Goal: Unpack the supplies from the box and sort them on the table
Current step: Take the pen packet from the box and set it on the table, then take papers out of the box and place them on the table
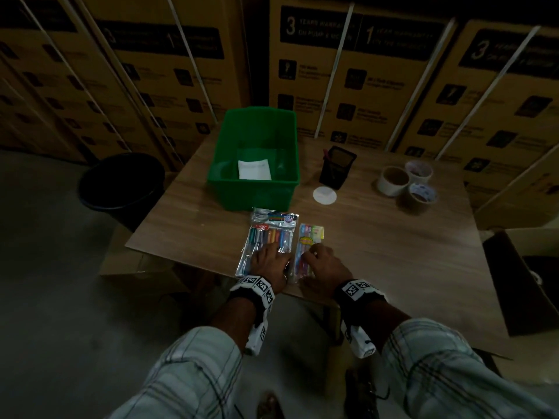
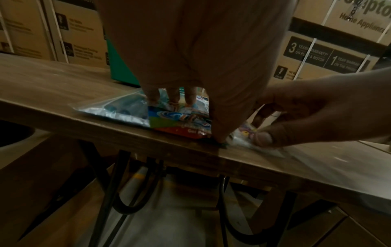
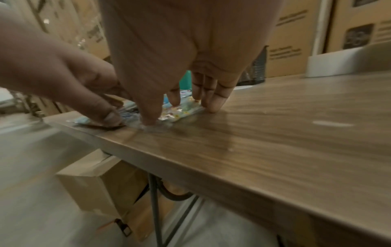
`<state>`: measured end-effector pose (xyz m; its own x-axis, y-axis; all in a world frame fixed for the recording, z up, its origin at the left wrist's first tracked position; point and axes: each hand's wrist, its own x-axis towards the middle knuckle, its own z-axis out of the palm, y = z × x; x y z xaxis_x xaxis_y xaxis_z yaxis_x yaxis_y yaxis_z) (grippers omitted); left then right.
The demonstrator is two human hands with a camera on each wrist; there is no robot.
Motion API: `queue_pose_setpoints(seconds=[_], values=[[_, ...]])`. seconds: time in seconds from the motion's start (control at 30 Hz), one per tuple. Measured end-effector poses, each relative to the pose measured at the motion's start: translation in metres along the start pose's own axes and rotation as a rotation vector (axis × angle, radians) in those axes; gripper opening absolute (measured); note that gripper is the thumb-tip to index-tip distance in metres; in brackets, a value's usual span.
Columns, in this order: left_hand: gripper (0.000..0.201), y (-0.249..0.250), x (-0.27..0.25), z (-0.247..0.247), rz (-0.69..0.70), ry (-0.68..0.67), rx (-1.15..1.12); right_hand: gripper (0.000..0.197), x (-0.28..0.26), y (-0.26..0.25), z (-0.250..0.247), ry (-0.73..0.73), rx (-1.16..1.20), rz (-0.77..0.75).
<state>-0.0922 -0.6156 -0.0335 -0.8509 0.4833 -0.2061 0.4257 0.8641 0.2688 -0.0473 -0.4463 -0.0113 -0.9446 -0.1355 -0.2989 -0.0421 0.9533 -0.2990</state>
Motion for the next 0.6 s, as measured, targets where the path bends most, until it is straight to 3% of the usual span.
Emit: queue_pose_setpoints(seconds=[0.33, 0.6], values=[[0.042, 0.004, 0.003, -0.018, -0.018, 0.006, -0.06, 0.049, 0.003, -0.003, 0.004, 0.074, 0.017, -0.024], [0.033, 0.084, 0.032, -0.027, 0.146, -0.017, -0.28, 0.027, -0.048, 0.062, -0.044, 0.157, -0.068, 0.083]])
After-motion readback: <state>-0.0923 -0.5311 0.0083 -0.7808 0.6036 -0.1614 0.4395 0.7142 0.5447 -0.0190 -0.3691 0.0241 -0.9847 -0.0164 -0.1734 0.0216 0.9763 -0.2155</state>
